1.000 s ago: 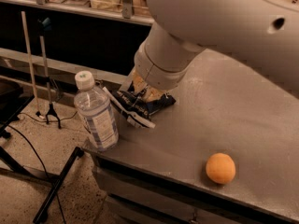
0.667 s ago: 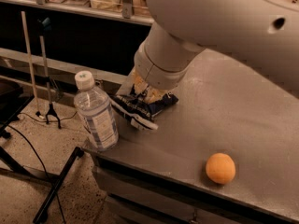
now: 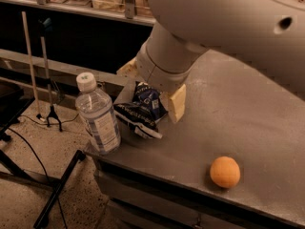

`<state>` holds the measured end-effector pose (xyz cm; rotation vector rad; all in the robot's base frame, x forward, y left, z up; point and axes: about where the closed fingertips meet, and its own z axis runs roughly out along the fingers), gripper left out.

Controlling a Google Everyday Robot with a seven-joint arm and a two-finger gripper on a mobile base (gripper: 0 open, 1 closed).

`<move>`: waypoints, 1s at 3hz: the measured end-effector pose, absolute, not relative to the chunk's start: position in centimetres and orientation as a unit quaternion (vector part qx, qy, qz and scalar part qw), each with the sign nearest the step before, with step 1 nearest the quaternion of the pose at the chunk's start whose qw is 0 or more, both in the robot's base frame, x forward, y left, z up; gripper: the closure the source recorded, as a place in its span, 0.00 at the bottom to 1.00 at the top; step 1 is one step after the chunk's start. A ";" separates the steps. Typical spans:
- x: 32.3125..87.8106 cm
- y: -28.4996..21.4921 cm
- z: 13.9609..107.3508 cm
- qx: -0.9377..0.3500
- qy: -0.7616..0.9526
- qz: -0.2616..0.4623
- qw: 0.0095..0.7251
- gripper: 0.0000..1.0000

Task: Move blue chip bag near blue plastic bottle

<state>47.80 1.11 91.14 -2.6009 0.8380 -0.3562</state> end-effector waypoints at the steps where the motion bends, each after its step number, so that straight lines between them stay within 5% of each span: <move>1: 47.7 0.7 91.4 -0.924 0.304 -0.117 0.200 0.00; 3: 49.2 -3.5 94.6 -0.903 0.369 -0.117 0.186 0.00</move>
Offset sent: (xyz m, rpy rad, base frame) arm 0.0135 -0.0503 0.0382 0.0267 0.0720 -0.1555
